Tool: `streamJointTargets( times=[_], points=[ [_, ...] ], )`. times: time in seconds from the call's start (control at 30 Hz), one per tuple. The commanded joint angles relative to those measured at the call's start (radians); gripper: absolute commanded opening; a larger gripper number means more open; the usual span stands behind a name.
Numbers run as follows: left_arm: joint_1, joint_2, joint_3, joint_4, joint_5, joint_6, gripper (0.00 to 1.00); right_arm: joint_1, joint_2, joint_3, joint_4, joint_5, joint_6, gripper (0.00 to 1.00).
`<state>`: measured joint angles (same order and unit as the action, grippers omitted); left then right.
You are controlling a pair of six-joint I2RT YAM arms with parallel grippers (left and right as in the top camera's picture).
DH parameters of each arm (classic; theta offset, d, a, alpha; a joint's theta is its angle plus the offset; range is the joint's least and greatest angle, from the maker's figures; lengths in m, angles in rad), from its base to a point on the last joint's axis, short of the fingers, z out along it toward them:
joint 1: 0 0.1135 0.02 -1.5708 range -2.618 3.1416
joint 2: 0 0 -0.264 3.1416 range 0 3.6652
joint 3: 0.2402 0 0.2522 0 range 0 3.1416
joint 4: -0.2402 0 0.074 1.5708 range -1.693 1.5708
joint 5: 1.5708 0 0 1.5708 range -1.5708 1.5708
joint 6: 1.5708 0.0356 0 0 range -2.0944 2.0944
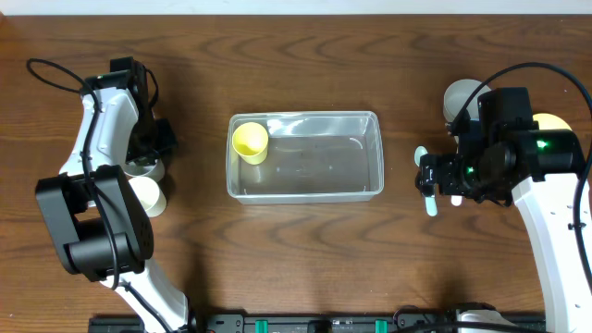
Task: Pack container
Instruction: 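Move the left gripper back and grasp the grey cup, then place the grey cup in the container beside the yellow cup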
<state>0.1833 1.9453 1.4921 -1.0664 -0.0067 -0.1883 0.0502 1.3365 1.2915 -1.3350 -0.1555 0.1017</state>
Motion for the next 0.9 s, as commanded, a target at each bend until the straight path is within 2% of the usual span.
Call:
streamJointTargets(
  times=[0.0,0.23,0.27,0.47,0.87],
  points=[
    [0.006,0.013,-0.003,-0.004,-0.005,-0.008,0.21,-0.004,0.003,0.016,0.0,0.01,-0.014,0.99],
    [0.006,0.013,-0.003,-0.004,-0.005,-0.008,0.19,-0.004,0.003,0.016,0.0,0.01,-0.014,0.99],
    [0.006,0.013,-0.003,-0.004,-0.005,-0.008,0.14,-0.004,0.003,0.016,0.0,0.01,-0.014,0.99],
    [0.006,0.013,-0.003,-0.002,-0.005,-0.008,0.08,-0.004,0.003,0.016,-0.001,0.01,-0.014,0.99],
    [0.006,0.013,-0.003,0.018,-0.005,0.019,0.06,-0.004,0.003,0.016,-0.001,0.01,-0.014,0.99]
  ],
)
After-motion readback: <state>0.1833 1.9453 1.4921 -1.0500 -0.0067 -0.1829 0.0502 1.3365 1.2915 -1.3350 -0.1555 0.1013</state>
